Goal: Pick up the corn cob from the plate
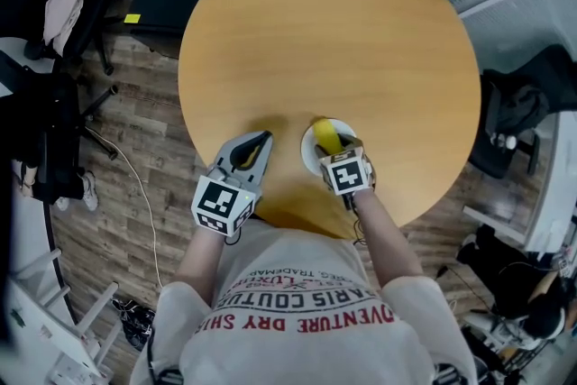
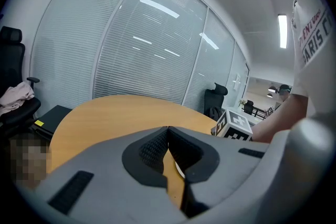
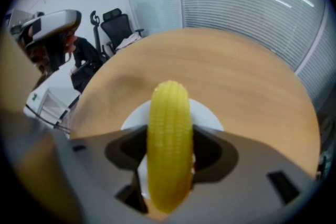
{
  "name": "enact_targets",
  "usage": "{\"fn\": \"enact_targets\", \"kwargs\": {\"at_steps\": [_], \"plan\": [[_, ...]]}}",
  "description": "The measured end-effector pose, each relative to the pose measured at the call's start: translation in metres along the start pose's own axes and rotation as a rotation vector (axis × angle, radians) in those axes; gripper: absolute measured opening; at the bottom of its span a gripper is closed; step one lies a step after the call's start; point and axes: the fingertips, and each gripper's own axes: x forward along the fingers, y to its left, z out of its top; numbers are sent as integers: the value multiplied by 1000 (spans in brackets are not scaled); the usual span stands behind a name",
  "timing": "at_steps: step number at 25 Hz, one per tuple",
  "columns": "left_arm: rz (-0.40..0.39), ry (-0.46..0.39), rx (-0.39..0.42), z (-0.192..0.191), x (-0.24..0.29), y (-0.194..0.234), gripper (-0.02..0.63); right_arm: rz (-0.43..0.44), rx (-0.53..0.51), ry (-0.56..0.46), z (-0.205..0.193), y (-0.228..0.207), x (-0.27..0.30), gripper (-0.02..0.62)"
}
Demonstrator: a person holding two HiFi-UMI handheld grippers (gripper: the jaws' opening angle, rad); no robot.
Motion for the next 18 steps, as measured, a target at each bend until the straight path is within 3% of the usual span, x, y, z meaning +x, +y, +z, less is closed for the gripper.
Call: {"fn": "enact_targets", "kwargs": {"at_steps": [5, 18], "plan": [[6, -4, -3, 6, -3, -4, 34, 30, 50, -33, 1, 0, -12, 268], [-49, -102, 132, 62, -1, -44, 34, -12, 108, -466, 66, -2, -137, 268]]}}
